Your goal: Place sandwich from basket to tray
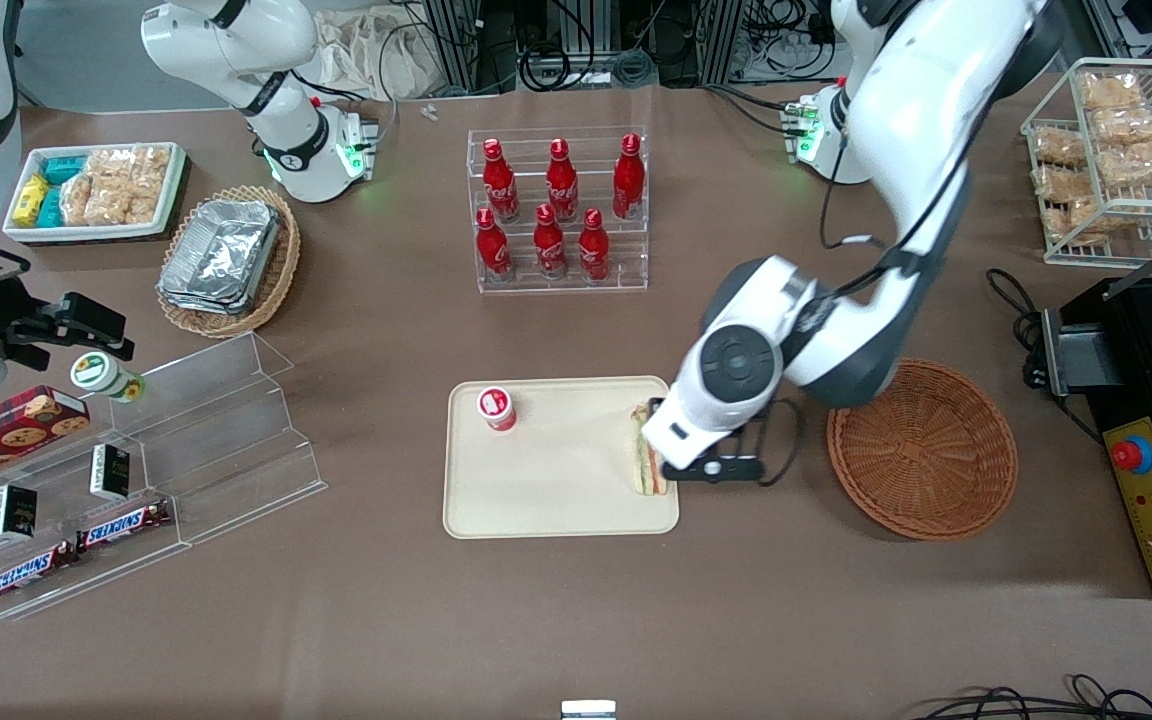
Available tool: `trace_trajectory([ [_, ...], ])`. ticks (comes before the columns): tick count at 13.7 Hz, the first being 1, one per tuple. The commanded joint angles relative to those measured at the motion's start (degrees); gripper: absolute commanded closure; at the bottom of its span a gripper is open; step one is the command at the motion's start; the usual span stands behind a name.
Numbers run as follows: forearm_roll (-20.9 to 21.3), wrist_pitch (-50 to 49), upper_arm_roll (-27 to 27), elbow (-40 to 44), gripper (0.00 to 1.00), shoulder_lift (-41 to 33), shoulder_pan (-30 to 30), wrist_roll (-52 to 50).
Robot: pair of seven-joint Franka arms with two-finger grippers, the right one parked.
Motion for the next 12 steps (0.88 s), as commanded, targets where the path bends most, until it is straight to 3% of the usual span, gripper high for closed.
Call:
trace_trajectory([
  [1, -2.4, -6.0, 0.1, -1.8, 0.01, -6.9, 4.7, 5.2],
  [8, -2.5, -17.6, 0.3, -1.5, 0.01, -19.0, 15.8, 18.2],
  [12, -1.6, -20.4, 0.6, -1.2, 0.0, -22.4, 20.2, 18.6],
])
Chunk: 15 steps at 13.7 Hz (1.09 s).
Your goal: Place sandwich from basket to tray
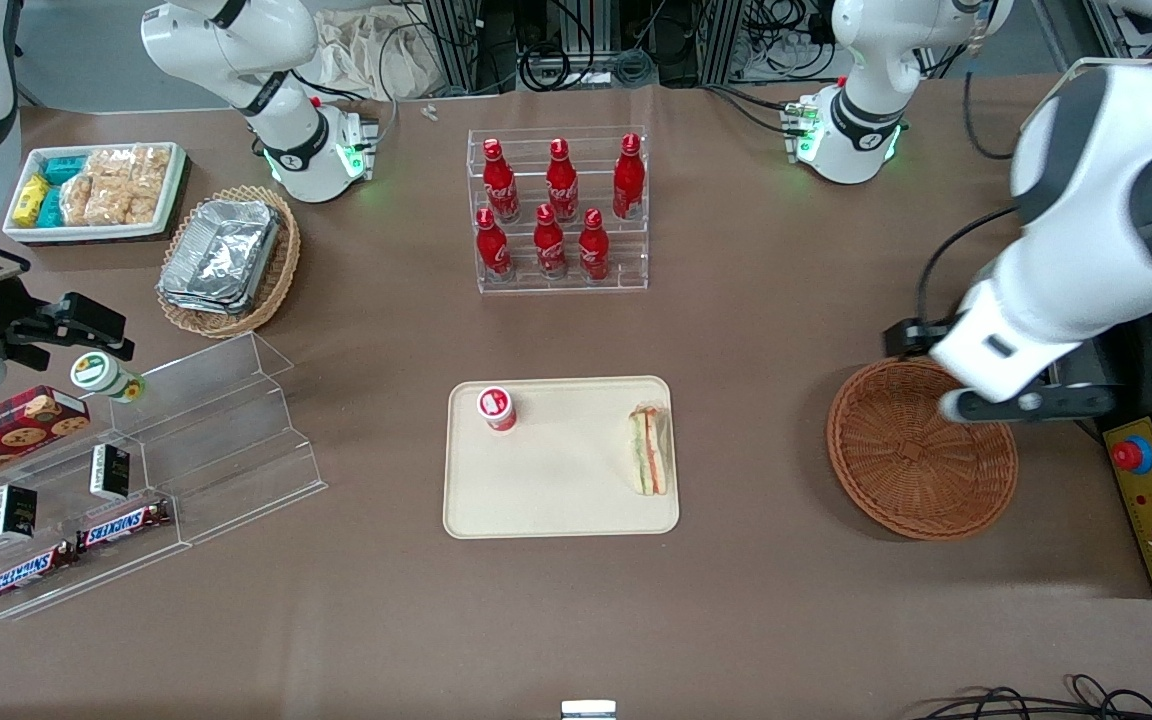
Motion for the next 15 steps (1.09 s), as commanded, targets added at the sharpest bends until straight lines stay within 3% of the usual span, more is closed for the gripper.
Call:
trace_trajectory([
  [1, -0.1, -1.3, -0.4, -1.2, 0.0, -2.0, 2.9, 0.5],
  [15, -1.0, -1.6, -0.5, -1.2, 0.0, -2.3, 8.8, 2.0],
])
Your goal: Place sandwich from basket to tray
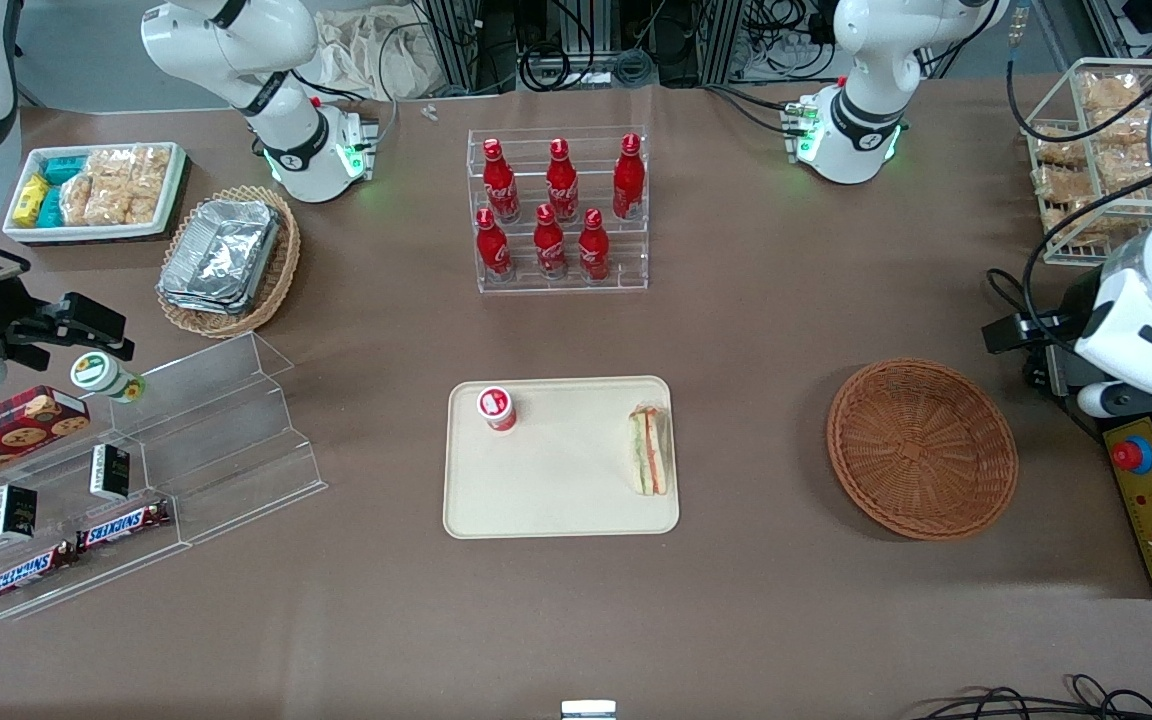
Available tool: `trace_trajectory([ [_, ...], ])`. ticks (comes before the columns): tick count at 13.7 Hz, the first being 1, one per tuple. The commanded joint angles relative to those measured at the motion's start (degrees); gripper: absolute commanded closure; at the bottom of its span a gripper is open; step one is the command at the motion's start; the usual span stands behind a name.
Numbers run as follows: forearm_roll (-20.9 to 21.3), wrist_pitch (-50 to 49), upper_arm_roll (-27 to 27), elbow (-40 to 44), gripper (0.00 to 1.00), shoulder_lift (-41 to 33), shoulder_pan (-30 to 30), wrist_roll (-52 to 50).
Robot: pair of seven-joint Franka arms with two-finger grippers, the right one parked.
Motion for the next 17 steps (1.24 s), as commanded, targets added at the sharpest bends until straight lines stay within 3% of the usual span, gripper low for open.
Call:
trace_trajectory([
  [1, -1.1, -0.4, -0.5, -1.0, 0.0, -1.4, 1.9, 3.5],
  [3, -1.7, -0.3, 1.8, -1.0, 0.0, -1.4, 1.2, 6.5],
  [9, -4.9, 1.2, 18.3, -1.5, 0.0, -2.1, -13.3, 7.3],
  [17, -6.7, 2.7, 18.9, -1.0, 0.0, -1.1, -13.1, 7.2],
])
